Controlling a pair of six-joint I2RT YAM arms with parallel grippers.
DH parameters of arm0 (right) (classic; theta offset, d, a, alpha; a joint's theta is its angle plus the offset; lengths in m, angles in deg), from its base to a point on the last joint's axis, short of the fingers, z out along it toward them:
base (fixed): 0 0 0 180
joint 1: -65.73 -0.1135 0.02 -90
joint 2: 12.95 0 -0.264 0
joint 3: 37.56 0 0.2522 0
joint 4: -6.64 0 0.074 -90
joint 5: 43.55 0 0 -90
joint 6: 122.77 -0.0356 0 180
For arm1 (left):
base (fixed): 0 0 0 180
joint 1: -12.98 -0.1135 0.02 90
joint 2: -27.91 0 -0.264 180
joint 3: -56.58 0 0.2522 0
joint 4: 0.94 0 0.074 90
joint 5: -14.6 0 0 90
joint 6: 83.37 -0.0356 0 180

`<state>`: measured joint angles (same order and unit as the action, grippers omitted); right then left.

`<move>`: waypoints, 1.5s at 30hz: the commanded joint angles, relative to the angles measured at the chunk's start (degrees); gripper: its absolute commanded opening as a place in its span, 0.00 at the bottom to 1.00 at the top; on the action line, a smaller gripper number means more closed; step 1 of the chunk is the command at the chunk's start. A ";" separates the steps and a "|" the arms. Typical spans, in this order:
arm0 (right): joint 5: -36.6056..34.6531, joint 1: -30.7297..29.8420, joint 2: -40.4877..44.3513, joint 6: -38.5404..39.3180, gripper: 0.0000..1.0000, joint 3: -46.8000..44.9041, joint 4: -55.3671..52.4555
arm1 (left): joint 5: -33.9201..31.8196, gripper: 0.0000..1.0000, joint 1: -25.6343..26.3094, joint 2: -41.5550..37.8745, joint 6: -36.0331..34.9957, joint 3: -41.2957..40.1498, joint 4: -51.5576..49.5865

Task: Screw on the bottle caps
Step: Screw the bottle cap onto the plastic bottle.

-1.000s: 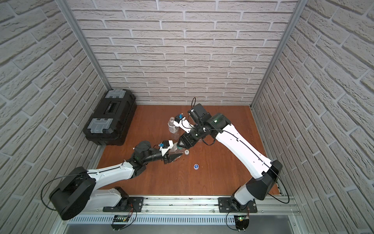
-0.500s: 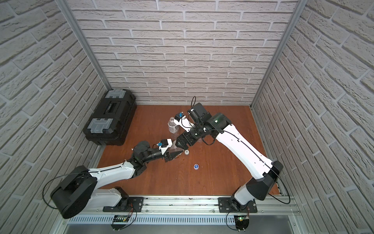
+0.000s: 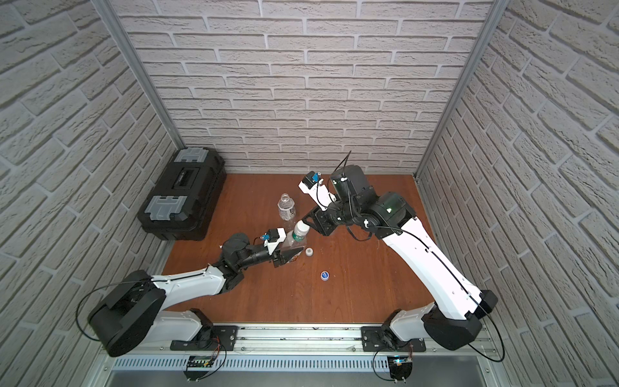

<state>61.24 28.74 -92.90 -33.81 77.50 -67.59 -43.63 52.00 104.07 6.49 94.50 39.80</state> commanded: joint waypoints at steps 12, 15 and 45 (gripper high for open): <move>3.20 0.08 -5.02 1.37 0.25 -1.10 -0.54 | 0.95 0.54 0.17 -0.86 0.31 1.99 4.12; 3.53 -0.05 -5.40 1.48 0.24 -2.57 -0.97 | 0.68 0.54 0.25 -1.83 0.71 1.94 4.55; 6.00 0.17 -3.53 18.17 0.74 6.99 -10.34 | 7.27 0.53 -1.73 -2.07 -0.91 1.49 -2.45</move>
<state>63.44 28.63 -95.67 -21.44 83.25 -75.57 -41.58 51.02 102.89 6.36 94.50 37.48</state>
